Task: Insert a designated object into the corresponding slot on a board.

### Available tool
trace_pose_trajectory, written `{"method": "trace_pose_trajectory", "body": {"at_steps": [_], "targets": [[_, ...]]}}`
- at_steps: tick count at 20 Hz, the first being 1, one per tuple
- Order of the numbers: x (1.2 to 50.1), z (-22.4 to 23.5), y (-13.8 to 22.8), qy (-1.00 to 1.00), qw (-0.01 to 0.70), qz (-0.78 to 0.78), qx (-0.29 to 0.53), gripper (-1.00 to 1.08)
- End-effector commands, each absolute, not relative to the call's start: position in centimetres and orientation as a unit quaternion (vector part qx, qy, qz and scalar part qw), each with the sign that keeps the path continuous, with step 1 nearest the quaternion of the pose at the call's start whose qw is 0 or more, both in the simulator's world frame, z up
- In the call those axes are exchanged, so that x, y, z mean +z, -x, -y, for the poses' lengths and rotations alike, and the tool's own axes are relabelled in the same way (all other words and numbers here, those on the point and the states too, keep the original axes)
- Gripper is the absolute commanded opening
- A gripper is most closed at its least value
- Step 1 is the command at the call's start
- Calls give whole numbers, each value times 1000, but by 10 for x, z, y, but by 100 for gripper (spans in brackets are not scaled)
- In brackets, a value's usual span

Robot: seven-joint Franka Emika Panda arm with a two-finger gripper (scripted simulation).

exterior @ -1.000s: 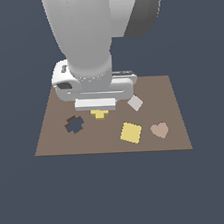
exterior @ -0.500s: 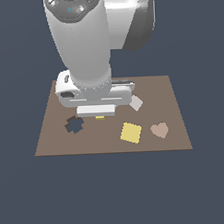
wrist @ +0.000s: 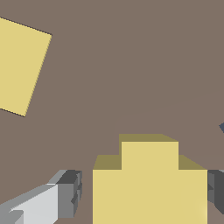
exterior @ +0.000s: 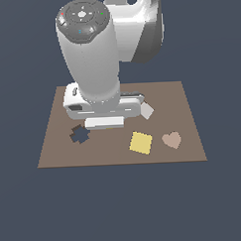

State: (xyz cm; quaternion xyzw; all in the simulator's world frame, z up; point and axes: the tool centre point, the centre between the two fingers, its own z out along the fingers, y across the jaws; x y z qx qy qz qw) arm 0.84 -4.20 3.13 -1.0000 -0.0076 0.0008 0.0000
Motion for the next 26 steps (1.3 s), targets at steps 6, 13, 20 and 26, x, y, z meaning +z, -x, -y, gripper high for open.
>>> {"method": "trace_pose_trajectory", "body": {"at_steps": [6,13,20,26], "targets": [[30,42,-9,1000,0,8,0,-100],[31,42,-9,1000,0,8,0,-100],[31,49,-10,1000,0,26,0,-100],[33,62,-12,998,0,66,0,-100]]}}
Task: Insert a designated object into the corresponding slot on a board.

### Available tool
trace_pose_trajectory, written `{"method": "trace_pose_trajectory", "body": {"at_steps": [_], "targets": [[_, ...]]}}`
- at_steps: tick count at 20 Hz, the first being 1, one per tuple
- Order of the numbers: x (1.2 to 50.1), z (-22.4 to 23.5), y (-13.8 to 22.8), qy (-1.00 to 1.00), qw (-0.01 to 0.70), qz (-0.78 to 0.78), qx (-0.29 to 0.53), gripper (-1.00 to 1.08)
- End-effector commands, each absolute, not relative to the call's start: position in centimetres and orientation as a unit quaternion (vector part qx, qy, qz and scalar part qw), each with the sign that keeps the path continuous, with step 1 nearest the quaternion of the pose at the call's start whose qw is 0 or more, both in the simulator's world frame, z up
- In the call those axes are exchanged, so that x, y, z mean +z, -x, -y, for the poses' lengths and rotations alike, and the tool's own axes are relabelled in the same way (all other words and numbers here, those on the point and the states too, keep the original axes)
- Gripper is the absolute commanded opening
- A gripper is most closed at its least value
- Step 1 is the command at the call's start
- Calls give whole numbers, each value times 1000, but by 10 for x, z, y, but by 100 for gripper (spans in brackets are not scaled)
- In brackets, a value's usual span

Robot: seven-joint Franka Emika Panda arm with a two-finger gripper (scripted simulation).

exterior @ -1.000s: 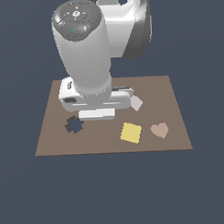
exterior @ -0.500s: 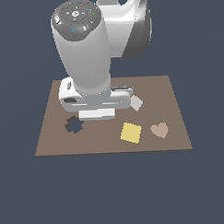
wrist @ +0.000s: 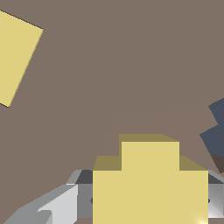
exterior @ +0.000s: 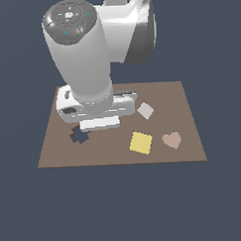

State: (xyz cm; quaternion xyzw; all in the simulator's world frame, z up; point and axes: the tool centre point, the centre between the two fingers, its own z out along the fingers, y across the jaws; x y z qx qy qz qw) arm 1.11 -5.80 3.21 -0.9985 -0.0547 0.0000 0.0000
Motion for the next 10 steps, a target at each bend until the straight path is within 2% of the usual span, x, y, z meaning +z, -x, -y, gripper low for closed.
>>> {"method": "trace_pose_trajectory", "body": {"at_steps": [1,10], "targets": [[33,65,-13,997,0,74,0,-100],[37,99,-24,984,0,176,0,-100]]}}
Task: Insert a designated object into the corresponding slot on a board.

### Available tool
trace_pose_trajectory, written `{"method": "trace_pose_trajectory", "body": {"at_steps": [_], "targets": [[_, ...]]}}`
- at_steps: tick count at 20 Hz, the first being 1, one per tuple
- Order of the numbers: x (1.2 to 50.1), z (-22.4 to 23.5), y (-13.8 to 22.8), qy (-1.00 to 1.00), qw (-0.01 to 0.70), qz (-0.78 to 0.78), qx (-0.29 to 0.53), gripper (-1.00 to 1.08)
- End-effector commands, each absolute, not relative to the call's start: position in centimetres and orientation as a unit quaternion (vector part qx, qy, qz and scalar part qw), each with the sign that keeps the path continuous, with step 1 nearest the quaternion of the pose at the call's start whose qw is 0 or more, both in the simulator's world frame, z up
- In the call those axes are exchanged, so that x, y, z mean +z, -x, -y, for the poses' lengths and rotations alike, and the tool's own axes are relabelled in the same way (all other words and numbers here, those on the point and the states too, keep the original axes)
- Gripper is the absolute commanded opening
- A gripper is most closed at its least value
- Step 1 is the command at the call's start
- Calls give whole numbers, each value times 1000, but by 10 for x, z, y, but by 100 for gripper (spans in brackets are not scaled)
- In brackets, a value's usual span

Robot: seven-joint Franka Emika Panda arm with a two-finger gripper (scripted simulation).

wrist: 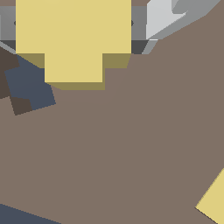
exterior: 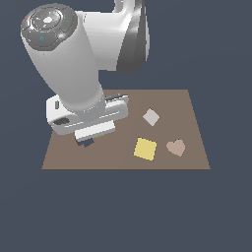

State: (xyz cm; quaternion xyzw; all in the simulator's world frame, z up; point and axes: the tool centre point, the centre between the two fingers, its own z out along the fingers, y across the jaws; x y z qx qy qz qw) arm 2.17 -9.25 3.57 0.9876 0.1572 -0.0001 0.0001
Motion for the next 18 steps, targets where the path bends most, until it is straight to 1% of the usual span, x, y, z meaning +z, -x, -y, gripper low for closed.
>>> {"method": "trace_pose_trajectory", "body": {"at_steps": [1,9,18], "targets": [[37,102,-26,-982,0,-188,0,-100],[40,123,-40,-966,0,-258,0,-100],[41,132,-49,-956,0,-293,0,-100]]}}
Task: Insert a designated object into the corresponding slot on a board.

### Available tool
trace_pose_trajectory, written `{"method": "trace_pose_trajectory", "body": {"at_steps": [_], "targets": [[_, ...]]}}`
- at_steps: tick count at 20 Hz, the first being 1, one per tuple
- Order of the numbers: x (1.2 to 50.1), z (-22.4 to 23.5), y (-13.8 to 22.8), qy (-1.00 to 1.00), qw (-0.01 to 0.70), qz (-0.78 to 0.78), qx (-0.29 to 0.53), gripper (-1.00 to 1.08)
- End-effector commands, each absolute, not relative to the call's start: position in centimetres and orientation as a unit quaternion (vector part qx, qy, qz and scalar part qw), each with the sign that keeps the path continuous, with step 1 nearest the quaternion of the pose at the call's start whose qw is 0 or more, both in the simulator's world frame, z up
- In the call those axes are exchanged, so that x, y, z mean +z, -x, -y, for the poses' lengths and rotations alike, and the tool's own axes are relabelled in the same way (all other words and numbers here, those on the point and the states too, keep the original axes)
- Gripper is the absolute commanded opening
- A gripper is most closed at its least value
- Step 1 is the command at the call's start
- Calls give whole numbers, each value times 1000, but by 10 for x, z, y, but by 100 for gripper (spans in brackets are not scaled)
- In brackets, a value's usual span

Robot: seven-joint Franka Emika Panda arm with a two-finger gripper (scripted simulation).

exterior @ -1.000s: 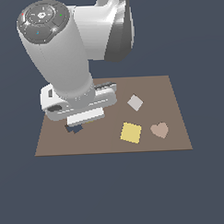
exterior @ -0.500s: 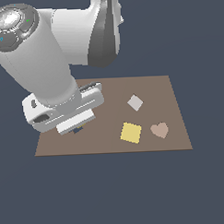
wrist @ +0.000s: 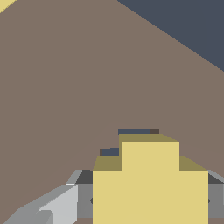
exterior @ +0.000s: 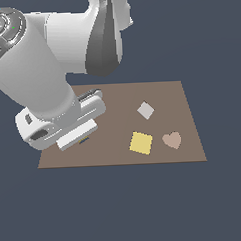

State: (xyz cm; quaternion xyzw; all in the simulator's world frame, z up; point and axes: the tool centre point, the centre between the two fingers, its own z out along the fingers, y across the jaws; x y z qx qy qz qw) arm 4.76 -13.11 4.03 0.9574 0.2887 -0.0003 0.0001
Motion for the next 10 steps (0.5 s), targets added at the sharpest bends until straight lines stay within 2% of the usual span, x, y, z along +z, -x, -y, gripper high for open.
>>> {"method": "trace_pose_trajectory", "body": {"at_steps": [1,10], "targets": [[41,132,-49,-956,0,-294,0,-100],[31,131,-49,-956,0,-294,-1,-100]]}}
